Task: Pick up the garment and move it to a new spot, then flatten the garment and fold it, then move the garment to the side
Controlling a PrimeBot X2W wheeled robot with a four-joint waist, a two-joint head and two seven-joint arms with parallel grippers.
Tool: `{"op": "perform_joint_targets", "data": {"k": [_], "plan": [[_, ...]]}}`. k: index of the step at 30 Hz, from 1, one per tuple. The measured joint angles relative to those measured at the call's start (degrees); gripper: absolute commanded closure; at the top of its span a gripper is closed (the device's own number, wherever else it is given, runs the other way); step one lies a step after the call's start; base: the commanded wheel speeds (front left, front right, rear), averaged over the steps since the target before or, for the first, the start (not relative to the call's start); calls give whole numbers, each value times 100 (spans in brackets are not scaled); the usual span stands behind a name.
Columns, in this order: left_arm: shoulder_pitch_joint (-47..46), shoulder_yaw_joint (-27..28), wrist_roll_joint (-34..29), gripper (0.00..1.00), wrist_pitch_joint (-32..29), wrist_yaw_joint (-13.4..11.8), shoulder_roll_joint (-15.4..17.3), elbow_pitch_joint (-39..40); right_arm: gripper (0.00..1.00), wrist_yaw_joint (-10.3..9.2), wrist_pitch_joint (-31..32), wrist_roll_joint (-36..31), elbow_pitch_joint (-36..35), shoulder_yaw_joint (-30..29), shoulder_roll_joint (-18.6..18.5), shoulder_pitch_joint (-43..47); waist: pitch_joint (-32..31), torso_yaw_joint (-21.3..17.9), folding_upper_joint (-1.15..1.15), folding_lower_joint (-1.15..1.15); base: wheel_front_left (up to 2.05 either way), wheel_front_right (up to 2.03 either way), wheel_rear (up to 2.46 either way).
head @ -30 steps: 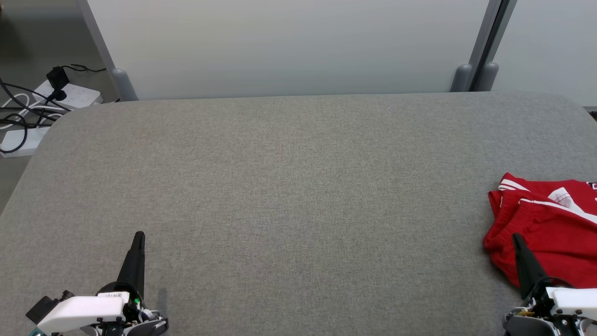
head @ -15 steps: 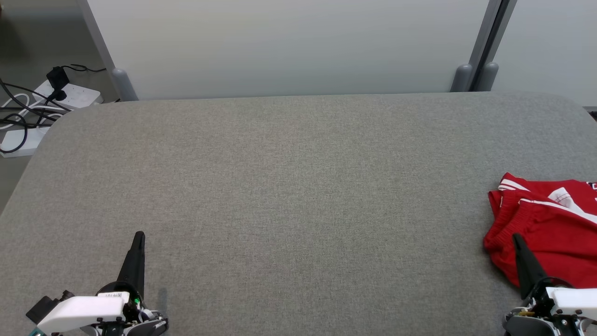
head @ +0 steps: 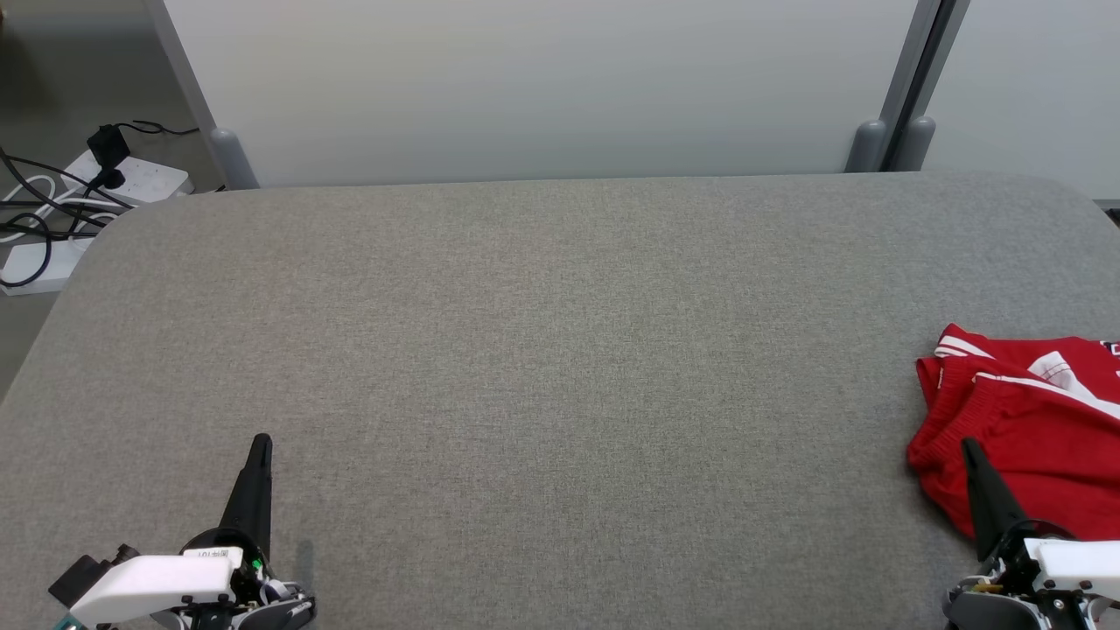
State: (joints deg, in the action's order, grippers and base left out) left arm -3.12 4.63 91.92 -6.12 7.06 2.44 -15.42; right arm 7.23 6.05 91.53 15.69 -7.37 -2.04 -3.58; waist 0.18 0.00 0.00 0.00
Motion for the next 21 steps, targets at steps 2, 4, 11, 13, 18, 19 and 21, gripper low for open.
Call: {"op": "perform_joint_targets", "data": {"k": [2,4,11,13,18,19,21], "plan": [[0,0,0,100,0,0,0,0,100,-1,0,0,0,0,0,0,0,0,0,0,0,0,0],[0,0,0,100,-1,0,0,0,100,-1,0,0,0,0,0,0,0,0,0,0,0,0,0],[0,0,0,100,-1,0,0,0,100,-1,0,0,0,0,0,0,0,0,0,0,0,0,0],[0,0,0,100,0,0,0,0,100,-1,0,0,0,0,0,0,0,0,0,0,0,0,0],[0,0,0,100,-1,0,0,0,100,-1,0,0,0,0,0,0,0,0,0,0,0,0,0],[0,0,0,100,0,0,0,0,100,-1,0,0,0,0,0,0,0,0,0,0,0,0,0],[0,0,0,100,-1,0,0,0,100,0,0,0,0,0,0,0,0,0,0,0,0,0,0]]}}
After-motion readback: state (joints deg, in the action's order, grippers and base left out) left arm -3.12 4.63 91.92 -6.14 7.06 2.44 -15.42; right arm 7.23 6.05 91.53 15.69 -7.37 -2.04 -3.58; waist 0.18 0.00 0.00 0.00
